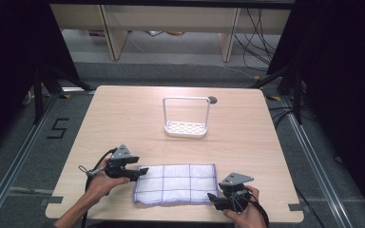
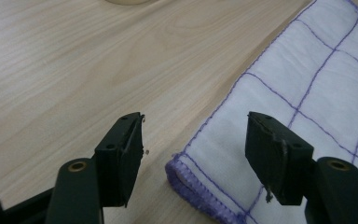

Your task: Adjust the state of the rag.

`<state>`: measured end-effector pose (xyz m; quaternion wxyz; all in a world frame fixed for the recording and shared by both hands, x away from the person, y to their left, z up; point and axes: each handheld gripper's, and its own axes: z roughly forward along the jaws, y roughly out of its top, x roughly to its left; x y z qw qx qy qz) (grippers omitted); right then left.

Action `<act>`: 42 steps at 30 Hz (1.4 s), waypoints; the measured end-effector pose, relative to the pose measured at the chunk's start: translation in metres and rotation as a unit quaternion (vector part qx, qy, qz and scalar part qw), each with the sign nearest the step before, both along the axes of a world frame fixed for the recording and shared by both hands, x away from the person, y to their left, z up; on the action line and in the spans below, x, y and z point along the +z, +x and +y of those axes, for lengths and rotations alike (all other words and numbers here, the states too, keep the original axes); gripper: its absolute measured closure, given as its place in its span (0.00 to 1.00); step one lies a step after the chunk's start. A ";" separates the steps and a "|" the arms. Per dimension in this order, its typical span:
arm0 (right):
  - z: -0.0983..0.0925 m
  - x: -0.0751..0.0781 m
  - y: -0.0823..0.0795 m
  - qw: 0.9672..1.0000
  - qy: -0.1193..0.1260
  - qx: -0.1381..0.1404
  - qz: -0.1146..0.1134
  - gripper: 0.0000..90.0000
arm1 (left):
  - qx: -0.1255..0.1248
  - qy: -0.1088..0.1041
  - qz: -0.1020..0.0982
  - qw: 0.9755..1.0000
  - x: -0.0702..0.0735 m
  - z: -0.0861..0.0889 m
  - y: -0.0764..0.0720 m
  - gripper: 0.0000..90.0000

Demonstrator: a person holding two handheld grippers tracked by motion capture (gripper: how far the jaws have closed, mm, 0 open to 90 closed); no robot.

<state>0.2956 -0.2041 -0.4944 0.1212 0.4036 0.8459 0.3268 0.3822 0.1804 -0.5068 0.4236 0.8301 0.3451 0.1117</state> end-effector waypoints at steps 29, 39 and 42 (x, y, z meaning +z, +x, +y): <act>0.008 -0.009 0.001 0.999 -0.005 0.041 -0.010 0.94 | -0.064 0.057 -0.006 0.996 -0.006 -0.015 -0.010 0.92; 0.001 0.008 0.013 0.998 0.016 0.048 -0.030 0.94 | -0.062 0.016 -0.010 0.998 0.012 -0.006 -0.026 0.94; 0.003 0.016 0.025 0.998 0.012 0.056 -0.025 0.94 | -0.063 -0.012 -0.006 0.998 0.018 -0.004 -0.038 0.94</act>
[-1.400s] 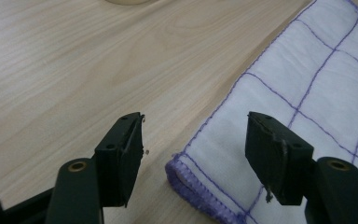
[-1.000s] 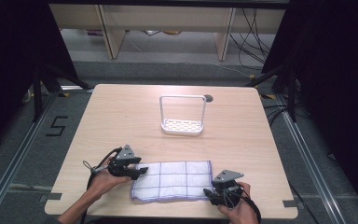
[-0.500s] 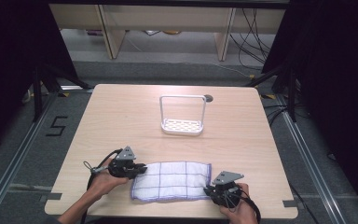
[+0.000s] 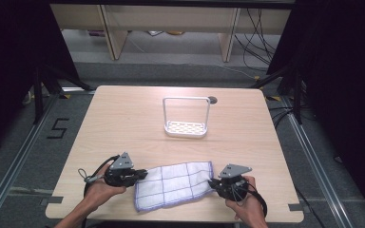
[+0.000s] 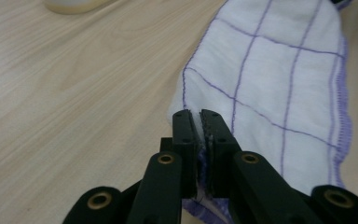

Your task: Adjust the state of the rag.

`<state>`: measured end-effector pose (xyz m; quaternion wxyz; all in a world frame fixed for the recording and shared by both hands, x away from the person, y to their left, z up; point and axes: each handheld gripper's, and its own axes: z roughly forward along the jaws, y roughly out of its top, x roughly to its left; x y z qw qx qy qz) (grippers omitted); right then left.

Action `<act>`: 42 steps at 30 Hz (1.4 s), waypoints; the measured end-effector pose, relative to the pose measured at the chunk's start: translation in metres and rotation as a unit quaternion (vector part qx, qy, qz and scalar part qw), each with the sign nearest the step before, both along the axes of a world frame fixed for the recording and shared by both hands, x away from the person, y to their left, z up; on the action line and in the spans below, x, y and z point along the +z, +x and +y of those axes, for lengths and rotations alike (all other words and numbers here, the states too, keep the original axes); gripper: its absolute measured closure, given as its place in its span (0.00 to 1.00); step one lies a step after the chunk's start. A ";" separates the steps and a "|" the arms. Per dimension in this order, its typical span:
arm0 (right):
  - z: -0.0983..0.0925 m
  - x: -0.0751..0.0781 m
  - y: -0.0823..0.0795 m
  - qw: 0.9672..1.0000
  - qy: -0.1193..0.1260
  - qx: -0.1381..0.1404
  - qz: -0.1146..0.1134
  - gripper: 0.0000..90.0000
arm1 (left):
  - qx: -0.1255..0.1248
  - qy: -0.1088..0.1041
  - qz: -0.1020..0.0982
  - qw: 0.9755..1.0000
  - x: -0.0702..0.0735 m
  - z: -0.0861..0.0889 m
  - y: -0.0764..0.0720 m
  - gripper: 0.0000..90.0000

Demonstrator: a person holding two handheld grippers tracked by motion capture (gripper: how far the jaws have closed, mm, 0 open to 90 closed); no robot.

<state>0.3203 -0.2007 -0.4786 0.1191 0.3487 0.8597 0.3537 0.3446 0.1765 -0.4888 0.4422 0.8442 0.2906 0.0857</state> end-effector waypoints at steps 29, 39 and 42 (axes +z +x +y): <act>0.072 0.007 0.152 0.988 -0.093 0.107 0.059 0.92 | -0.026 -0.071 0.063 0.995 -0.007 -0.036 -0.056 0.90; 0.056 0.023 0.150 0.998 -0.053 0.009 0.030 0.58 | 0.032 -0.106 0.058 0.992 0.008 -0.010 -0.044 0.51; 0.045 0.027 0.146 0.999 -0.034 -0.014 0.016 0.54 | 0.048 -0.091 0.044 0.994 0.012 -0.003 -0.028 0.49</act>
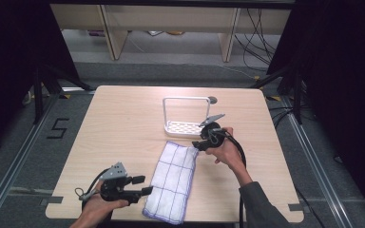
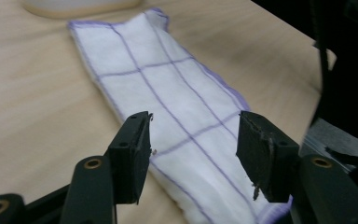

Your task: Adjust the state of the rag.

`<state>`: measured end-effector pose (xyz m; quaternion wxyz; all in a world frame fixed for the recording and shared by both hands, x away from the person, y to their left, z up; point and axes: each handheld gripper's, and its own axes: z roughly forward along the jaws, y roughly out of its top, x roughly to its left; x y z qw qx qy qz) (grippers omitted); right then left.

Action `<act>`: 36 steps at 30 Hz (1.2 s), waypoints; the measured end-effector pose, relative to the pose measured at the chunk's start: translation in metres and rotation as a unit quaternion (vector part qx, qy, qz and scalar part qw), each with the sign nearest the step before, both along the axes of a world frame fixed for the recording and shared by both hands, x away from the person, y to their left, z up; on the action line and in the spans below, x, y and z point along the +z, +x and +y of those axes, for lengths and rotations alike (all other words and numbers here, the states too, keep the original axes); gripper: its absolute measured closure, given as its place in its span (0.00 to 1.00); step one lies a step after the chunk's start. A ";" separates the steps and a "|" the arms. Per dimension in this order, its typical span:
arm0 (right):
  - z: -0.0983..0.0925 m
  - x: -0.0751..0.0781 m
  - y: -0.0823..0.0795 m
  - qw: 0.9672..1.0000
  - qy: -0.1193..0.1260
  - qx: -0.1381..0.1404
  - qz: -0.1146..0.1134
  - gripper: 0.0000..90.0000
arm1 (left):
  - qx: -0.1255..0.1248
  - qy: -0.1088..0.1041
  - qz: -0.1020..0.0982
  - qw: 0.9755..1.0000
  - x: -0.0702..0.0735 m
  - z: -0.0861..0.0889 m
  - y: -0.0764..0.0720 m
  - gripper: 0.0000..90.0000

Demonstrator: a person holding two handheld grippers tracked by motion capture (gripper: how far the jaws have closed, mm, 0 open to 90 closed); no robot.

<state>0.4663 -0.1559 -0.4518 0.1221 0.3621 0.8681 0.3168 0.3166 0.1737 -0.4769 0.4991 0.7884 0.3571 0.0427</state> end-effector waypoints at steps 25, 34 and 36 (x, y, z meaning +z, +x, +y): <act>0.001 -0.024 -0.006 0.998 0.021 -0.060 0.026 0.48 | 0.048 0.089 -0.001 0.995 -0.023 -0.060 0.154 0.41; 0.003 -0.027 -0.003 0.997 0.023 -0.067 0.034 0.49 | 0.039 0.096 0.016 0.994 -0.033 -0.075 0.165 0.47; 0.003 -0.027 -0.003 0.997 0.023 -0.068 0.033 0.49 | 0.034 0.096 0.017 0.995 -0.034 -0.078 0.166 0.49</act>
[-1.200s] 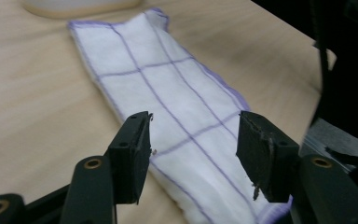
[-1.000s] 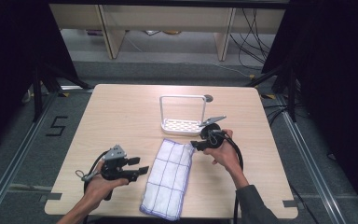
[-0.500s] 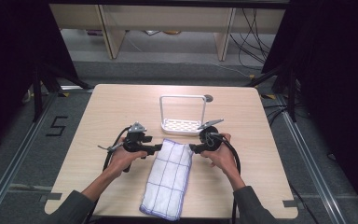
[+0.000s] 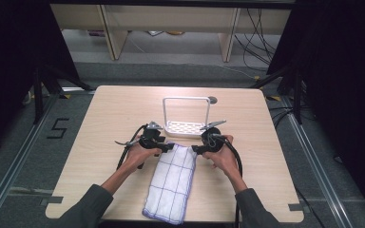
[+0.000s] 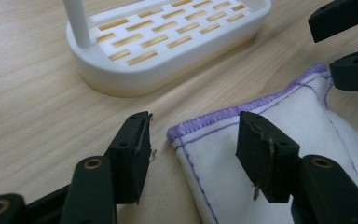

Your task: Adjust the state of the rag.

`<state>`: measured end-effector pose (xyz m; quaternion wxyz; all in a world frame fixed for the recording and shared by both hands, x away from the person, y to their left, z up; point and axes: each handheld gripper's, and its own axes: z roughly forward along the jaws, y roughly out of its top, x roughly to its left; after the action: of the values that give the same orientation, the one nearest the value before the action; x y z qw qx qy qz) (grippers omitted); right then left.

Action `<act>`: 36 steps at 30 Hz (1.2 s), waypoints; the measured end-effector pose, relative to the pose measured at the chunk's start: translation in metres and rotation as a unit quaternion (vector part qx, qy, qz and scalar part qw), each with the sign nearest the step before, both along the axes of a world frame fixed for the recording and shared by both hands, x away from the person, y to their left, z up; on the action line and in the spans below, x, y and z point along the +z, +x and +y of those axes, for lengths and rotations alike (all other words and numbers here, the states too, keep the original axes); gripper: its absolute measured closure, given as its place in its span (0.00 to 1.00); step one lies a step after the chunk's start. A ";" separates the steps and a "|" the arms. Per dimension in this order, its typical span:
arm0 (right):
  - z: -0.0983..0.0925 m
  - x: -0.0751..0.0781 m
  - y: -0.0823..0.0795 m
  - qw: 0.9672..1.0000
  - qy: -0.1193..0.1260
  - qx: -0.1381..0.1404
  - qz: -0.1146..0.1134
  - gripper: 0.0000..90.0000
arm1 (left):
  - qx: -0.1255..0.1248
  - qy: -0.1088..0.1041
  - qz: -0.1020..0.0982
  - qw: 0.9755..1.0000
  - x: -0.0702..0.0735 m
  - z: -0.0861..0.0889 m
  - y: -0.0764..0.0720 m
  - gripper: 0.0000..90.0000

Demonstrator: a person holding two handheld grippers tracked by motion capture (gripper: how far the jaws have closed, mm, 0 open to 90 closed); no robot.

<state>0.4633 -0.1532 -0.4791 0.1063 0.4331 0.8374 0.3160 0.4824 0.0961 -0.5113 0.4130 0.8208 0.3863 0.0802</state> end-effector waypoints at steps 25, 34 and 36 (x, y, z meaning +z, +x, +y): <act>0.020 -0.012 0.005 1.000 -0.011 0.022 0.013 0.46 | -0.038 0.008 -0.052 0.998 0.006 0.008 -0.009 0.94; 0.032 -0.019 0.001 0.998 -0.037 0.039 0.012 0.52 | -0.032 0.000 -0.052 0.998 0.005 0.013 -0.010 0.95; 0.033 -0.018 0.000 0.998 -0.041 0.041 0.010 0.54 | -0.025 -0.003 -0.055 0.998 0.005 0.013 -0.011 0.94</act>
<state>0.4633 -0.1201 -0.4975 0.1024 0.3968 0.8677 0.2814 0.4717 0.1089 -0.5067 0.4379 0.8233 0.3427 0.1138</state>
